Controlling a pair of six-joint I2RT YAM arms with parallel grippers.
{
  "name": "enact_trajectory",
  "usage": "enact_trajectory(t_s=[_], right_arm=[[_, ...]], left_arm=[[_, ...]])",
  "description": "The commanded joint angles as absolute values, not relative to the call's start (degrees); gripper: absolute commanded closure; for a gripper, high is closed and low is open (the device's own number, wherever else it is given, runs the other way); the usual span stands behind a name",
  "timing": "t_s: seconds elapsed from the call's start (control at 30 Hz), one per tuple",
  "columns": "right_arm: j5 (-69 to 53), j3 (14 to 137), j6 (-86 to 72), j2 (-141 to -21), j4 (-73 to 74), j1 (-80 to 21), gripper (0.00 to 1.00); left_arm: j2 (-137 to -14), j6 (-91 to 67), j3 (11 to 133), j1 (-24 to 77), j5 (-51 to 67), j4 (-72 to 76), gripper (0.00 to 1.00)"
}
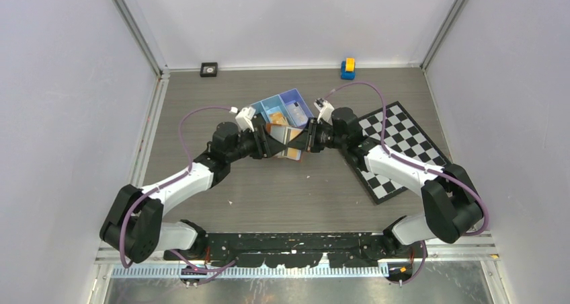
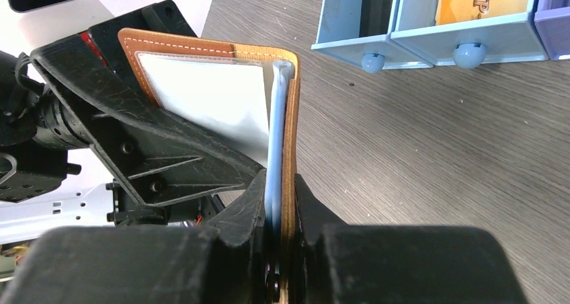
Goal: Take the credit cards out of the card holder
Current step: Remove the credit card from the card holder.
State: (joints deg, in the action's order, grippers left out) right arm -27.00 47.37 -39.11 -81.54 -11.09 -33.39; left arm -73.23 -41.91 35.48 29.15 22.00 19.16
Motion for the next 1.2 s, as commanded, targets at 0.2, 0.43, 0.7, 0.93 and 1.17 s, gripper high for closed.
enact_trajectory(t_s=[0.2,0.43,0.7,0.93,1.17], right_arm=[[-29.49,48.14,-39.78,-81.18,-16.83,-33.77,0.68],[-26.04,46.66,-39.38,-79.21,-16.79,-33.75,0.43],[-26.15,46.55,-39.72,-79.1,-17.4,-33.75,0.62],[-26.66,45.61,-40.16,-77.95,-19.67,-33.65,0.78],[-22.5,43.55,-39.72,-74.67,-19.59,-33.26,0.57]], left_arm=[[-72.22,-43.61,35.51,27.75,24.98,24.27,0.99],[-71.69,-51.14,31.83,22.02,28.57,31.7,1.0],[-73.15,-53.39,31.53,20.83,30.67,34.14,1.0],[-74.09,-53.17,32.04,20.7,30.57,32.56,1.0],[-74.56,-52.38,32.91,20.65,30.23,30.58,1.0]])
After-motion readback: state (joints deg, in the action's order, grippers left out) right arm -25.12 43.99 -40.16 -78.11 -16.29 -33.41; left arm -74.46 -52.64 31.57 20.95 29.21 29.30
